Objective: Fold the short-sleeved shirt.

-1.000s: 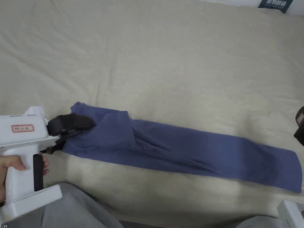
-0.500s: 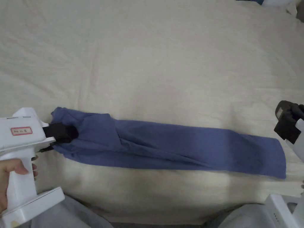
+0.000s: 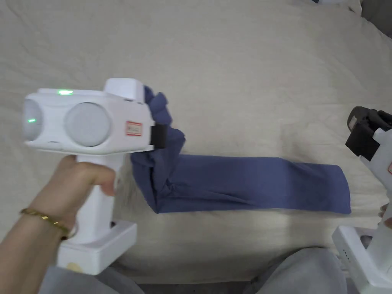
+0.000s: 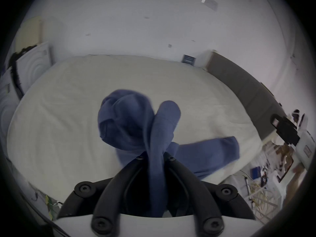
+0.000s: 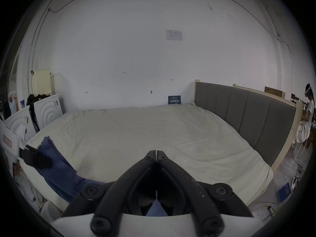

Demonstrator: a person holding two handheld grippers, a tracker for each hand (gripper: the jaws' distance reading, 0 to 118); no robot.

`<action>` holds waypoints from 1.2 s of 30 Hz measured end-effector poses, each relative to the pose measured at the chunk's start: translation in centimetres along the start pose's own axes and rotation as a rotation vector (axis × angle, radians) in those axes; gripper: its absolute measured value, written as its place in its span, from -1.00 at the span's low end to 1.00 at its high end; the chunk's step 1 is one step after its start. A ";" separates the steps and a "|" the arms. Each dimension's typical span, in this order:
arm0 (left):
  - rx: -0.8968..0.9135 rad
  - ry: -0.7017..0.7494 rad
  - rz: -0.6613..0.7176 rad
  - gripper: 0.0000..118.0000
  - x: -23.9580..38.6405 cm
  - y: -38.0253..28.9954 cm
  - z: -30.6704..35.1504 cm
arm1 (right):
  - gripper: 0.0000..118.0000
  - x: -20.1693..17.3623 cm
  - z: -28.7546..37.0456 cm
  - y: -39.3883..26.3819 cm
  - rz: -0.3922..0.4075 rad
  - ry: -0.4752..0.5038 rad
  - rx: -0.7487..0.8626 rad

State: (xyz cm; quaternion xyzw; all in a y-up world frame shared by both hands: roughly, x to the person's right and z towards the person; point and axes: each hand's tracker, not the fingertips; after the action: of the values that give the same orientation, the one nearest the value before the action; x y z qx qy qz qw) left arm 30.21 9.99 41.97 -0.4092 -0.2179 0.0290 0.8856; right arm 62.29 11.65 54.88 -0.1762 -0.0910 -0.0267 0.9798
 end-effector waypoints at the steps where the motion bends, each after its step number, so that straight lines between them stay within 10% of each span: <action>1: -0.025 -0.002 -0.012 -0.76 1.5 0.0 -1.0 | -0.98 0.2 0.1 0.0 -0.009 0.001 0.005; 10: -0.215 0.096 -0.126 -0.69 12.2 -3.8 -14.7 | -0.98 1.9 1.6 -0.3 -0.045 -0.001 0.018; 15: -0.263 -0.044 -0.145 0.66 14.8 -5.9 -16.3 | -0.98 2.7 1.9 -0.6 -0.038 -0.010 0.011; 17: -0.238 -0.069 -0.115 0.55 14.7 -4.9 -14.5 | -0.98 3.0 2.0 -0.7 -0.037 -0.012 0.005; 21: -0.039 -0.056 -0.044 -0.71 12.0 -1.5 -10.2 | -0.98 3.3 2.0 -0.9 -0.033 -0.008 0.003; 23: 0.055 0.013 -0.047 -0.95 10.4 -0.2 -8.3 | -0.98 3.3 2.2 -0.8 -0.037 -0.006 0.007; 36: -0.209 -0.048 -0.142 -1.00 12.4 -7.7 -12.8 | -0.98 3.8 2.6 -0.5 -0.060 -0.006 0.030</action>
State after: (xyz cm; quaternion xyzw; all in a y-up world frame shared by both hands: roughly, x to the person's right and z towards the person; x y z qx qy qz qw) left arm 45.68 -1.38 44.89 -0.4818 -0.2691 -0.0469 0.8326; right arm 65.59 12.03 58.13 -0.1586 -0.0995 -0.0542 0.9808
